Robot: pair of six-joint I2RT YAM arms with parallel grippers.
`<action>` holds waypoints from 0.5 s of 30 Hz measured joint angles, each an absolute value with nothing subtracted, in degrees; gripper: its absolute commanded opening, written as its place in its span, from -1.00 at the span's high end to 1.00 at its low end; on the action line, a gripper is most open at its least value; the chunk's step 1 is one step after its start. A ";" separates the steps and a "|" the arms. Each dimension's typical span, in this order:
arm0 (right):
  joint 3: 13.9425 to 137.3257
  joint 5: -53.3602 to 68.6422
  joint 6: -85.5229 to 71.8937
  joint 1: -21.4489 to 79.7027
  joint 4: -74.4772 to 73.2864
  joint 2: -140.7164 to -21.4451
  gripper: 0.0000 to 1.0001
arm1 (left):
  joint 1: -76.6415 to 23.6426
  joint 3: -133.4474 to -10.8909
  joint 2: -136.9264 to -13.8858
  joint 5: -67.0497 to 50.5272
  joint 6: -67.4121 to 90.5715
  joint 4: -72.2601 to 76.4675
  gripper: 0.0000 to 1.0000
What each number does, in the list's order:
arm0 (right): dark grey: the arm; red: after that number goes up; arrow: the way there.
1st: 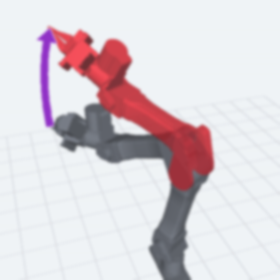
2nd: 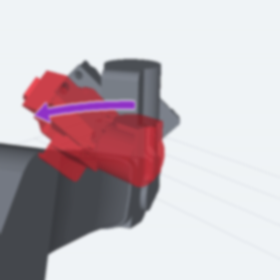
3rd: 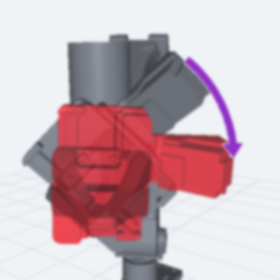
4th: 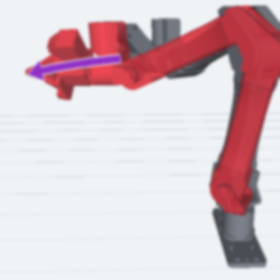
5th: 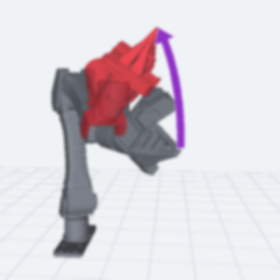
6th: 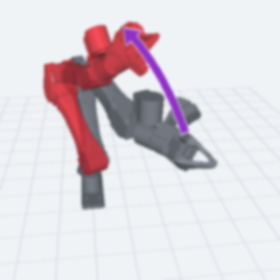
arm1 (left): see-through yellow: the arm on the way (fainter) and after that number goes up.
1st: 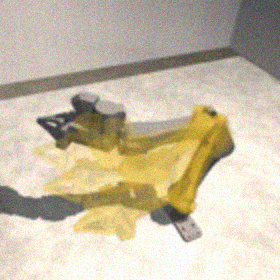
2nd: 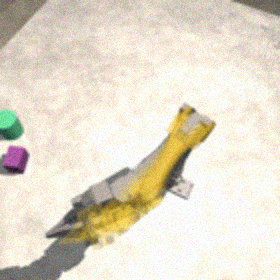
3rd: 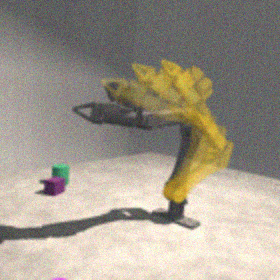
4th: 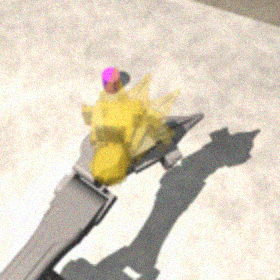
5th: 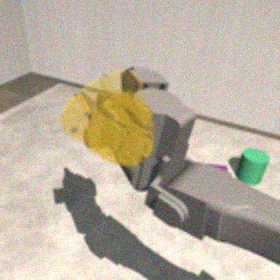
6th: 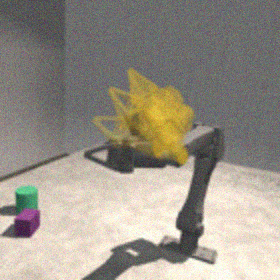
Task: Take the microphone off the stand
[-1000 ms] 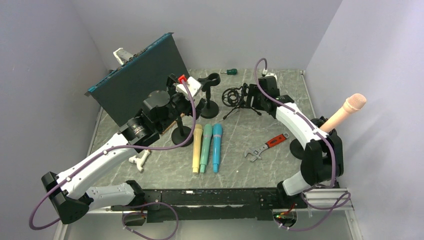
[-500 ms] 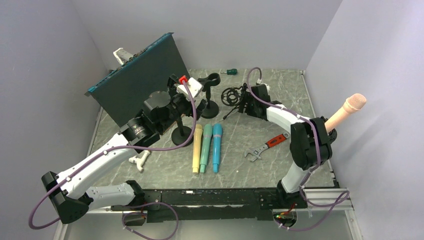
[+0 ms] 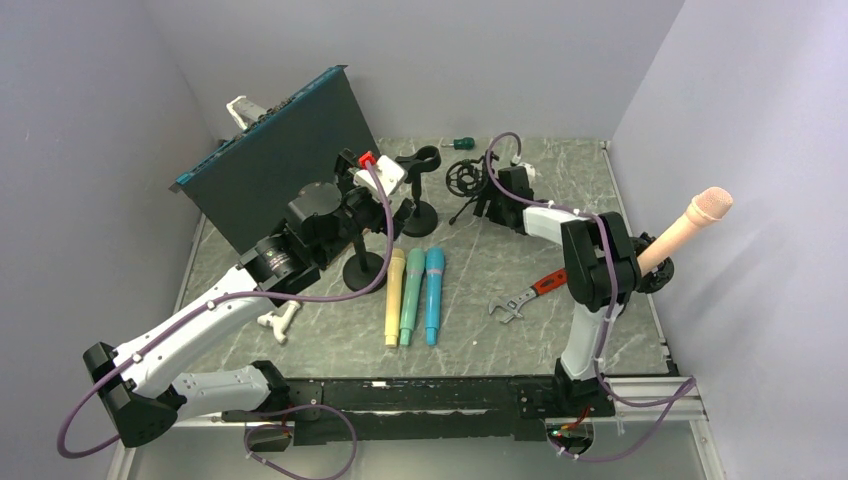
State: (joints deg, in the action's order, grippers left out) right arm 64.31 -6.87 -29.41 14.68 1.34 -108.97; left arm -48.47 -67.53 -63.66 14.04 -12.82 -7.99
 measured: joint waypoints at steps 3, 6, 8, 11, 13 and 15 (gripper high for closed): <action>66.74 -7.27 -29.02 13.91 1.26 -111.09 -0.64 | -48.47 -67.53 -63.77 14.15 -12.82 -7.97 -0.98; 67.22 -8.05 -28.51 13.41 1.21 -110.91 -0.67 | -48.47 -67.53 -64.07 14.31 -12.82 -8.01 -0.98; 66.54 -8.71 -28.05 13.26 0.99 -109.58 -0.69 | -48.49 -67.53 -64.36 14.31 -12.82 -7.99 -0.98; 63.88 -9.69 -27.62 13.21 0.10 -105.21 -0.73 | -48.60 -67.53 -64.42 14.28 -12.80 -8.03 -0.98; 61.19 -10.55 -27.38 13.21 -1.15 -100.27 -0.76 | -48.71 -67.53 -64.42 14.28 -12.80 -7.99 -0.98; 59.00 -11.18 -27.03 13.21 -2.92 -95.00 -0.78 | -49.01 -67.53 -64.42 14.28 -12.80 -8.05 -0.98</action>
State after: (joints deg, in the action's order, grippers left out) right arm 59.00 -11.18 -27.03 13.21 -2.92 -95.00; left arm -49.01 -67.53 -64.42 14.28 -12.80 -8.05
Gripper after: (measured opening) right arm 0.873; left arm 0.992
